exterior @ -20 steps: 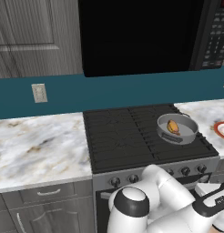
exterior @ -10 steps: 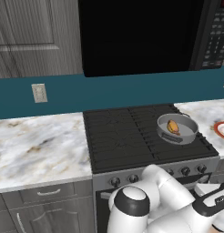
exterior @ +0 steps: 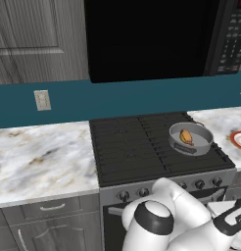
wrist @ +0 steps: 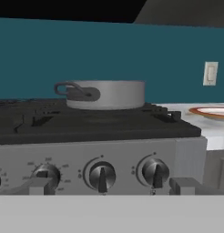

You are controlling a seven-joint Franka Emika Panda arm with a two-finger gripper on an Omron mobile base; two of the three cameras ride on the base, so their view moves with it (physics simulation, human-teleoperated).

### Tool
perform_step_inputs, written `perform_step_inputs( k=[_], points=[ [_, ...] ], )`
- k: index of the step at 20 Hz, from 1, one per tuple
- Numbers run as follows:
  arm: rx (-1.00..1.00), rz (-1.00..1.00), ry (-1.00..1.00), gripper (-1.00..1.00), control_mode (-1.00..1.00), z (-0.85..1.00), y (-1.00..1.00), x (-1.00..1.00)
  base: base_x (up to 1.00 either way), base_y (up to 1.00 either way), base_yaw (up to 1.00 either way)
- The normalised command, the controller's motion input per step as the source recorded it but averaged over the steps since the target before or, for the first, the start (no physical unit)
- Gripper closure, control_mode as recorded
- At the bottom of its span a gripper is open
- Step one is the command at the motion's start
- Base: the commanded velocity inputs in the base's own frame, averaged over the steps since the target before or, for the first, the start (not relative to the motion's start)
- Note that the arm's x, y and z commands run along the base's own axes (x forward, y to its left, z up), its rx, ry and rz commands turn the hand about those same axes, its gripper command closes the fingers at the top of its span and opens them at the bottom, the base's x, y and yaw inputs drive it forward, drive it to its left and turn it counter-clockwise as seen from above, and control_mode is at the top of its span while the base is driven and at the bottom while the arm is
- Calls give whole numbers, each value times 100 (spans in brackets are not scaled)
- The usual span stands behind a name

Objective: Retrieve the frozen meat and place it in the pot on a burner. Then turn the burner on.

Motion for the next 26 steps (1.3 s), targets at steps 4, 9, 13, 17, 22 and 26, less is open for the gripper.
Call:
perform_step_inputs(
  k=[4, 9, 13, 17, 22, 26],
  points=[
    [0, 0, 0, -100, -100, 0, 4, 0, 0, 0, 0],
    [0, 1, 0, -100, -100, 0, 24, 0, 0, 0, 0],
    [-1, 0, 0, -100, -100, -19, 2, 0, 0, 0, 0],
    [-2, 0, 0, -100, -100, -14, 0, 0, 0, 0, 0],
    [0, 0, 0, -100, -100, 0, -1, 1, 0, 0, 0],
    [0, 1, 0, -100, -100, 0, -23, 6, 0, 0, 0]
  ],
)
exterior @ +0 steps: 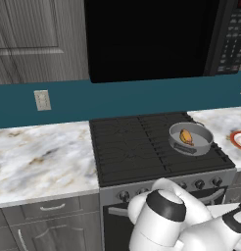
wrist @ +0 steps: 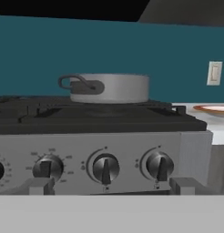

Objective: Retrieve the frozen meat and place it in the pot on a burner. Then turn the burner on.

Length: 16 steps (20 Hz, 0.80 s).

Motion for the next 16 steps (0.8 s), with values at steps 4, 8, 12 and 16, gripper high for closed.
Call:
perform_step_inputs(
  k=[4, 8, 12, 16],
  points=[
    [0, 0, 0, -100, -100, -4, -29, 4, 0, 0, 0],
    [0, 1, 0, -100, -100, -12, -19, 1, 0, 0, 0],
    [0, 8, -18, -100, -100, -15, -8, 2, 0, 0, 0],
    [0, 11, -12, -100, -100, -3, -17, 3, 0, 0, 0]
  ],
)
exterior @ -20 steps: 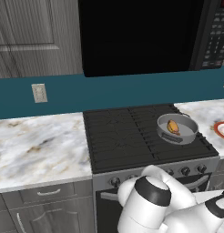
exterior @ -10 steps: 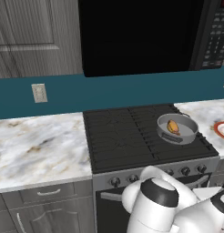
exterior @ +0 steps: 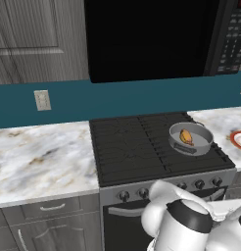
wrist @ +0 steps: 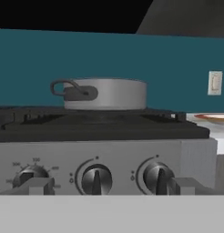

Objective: Retrieve the frozen meat and place it in the pot on a burner. Then turn the burner on.

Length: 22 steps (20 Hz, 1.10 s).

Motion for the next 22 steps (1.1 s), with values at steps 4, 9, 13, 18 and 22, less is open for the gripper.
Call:
perform_step_inputs(
  k=[4, 9, 13, 18, 22],
  points=[
    [0, 11, -6, -100, -100, -7, -25, 1, 0, 0, 0],
    [0, 8, 0, -100, -100, -12, -34, 0, 0, 0, 0],
    [0, 1, 0, -100, -100, -14, -30, 0, 0, 0, 0],
    [0, 0, 2, -100, -100, -17, -23, 0, 0, 0, 0],
    [0, 0, 11, -100, -100, -24, -11, 2, 0, 0, 0]
  ],
)
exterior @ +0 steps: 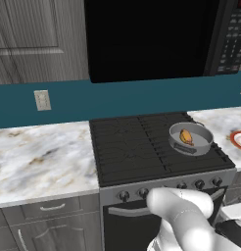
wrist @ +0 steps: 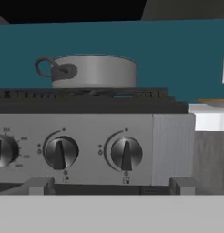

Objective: Retrieve the frozen meat and place it in the pot on a burner. Then turn the burner on.

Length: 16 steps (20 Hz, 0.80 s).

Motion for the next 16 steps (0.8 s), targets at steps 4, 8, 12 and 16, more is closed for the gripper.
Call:
perform_step_inputs(
  k=[4, 8, 12, 16],
  points=[
    [0, 0, 16, -100, -100, -20, -7, 3, 0, 0, 0],
    [0, -1, 15, -100, -100, -8, -8, 0, 0, 0, 0],
    [-4, -7, 1, -100, -100, 0, -4, 0, 0, 0, 0],
    [-9, -3, -10, -100, -100, 3, 0, 4, 0, 0, 0]
  ],
)
